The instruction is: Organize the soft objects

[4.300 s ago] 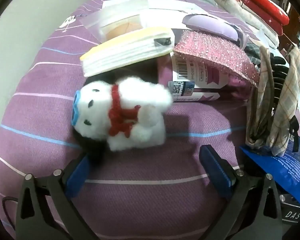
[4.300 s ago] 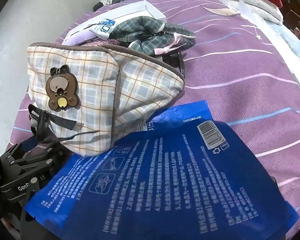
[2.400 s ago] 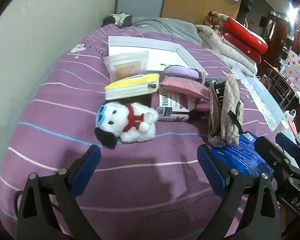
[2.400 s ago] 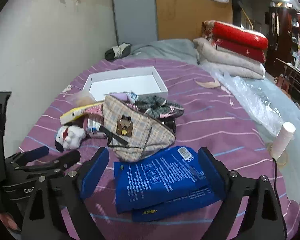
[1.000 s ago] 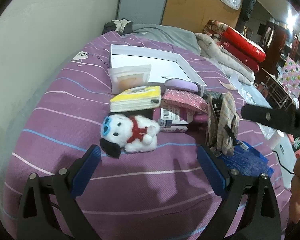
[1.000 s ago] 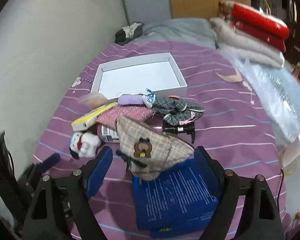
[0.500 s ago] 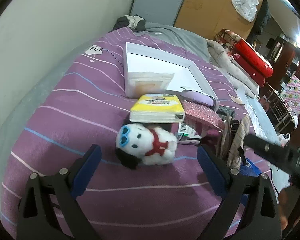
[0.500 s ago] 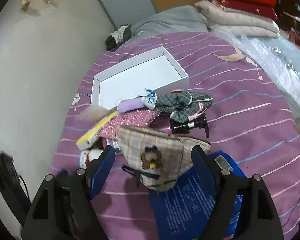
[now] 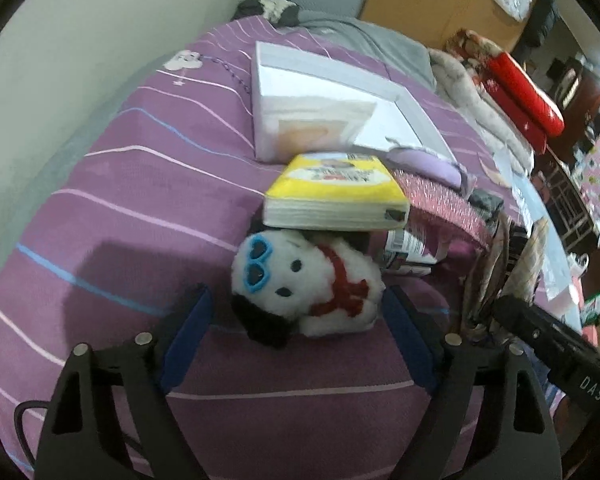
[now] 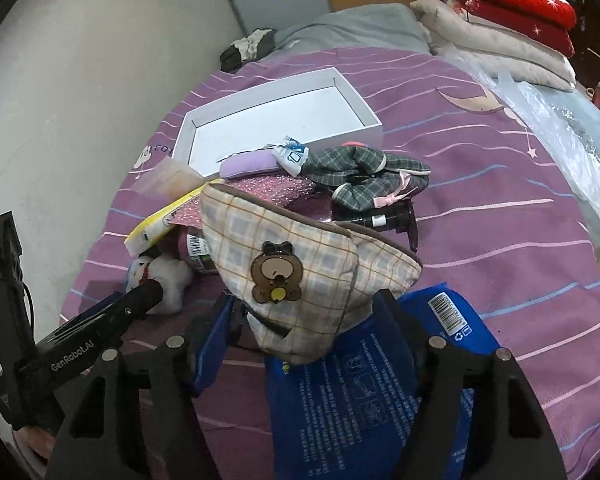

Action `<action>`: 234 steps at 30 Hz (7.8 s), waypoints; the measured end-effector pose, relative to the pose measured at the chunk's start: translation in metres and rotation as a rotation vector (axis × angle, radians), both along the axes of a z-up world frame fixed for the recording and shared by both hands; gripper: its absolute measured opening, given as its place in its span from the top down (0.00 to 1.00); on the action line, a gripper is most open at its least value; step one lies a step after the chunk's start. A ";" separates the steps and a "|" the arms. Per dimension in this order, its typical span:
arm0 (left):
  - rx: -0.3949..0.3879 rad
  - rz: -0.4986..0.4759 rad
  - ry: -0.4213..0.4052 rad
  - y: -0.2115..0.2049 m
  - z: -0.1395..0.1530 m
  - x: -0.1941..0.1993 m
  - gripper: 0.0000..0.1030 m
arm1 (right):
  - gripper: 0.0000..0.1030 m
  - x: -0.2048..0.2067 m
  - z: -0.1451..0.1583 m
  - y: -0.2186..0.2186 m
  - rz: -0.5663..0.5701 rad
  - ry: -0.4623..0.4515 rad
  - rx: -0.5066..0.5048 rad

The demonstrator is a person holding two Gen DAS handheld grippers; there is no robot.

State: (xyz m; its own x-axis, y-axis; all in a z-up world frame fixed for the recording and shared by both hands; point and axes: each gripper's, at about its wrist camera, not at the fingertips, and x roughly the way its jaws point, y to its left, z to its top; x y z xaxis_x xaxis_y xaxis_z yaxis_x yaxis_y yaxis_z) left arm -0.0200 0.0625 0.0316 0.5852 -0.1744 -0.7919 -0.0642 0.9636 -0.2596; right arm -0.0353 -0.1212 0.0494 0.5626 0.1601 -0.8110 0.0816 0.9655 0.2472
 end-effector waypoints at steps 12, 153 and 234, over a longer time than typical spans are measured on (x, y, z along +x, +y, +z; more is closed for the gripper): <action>-0.030 -0.049 0.015 -0.003 -0.003 0.001 0.39 | 0.65 0.007 -0.002 -0.008 0.164 0.016 0.000; 0.331 -0.355 0.056 -0.034 0.113 0.180 0.85 | 0.85 0.176 0.092 0.026 0.798 -0.121 -0.577; 0.005 -0.061 0.310 0.061 0.007 0.238 0.84 | 0.80 0.255 -0.015 0.002 0.534 0.185 -0.369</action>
State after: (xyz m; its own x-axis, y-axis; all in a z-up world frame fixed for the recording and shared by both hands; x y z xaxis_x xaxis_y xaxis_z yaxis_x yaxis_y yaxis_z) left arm 0.2181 0.1236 0.0387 0.3039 -0.1973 -0.9320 -0.0817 0.9693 -0.2319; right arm 0.2202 -0.1189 0.0349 0.3299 0.0719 -0.9413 -0.4212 0.9036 -0.0786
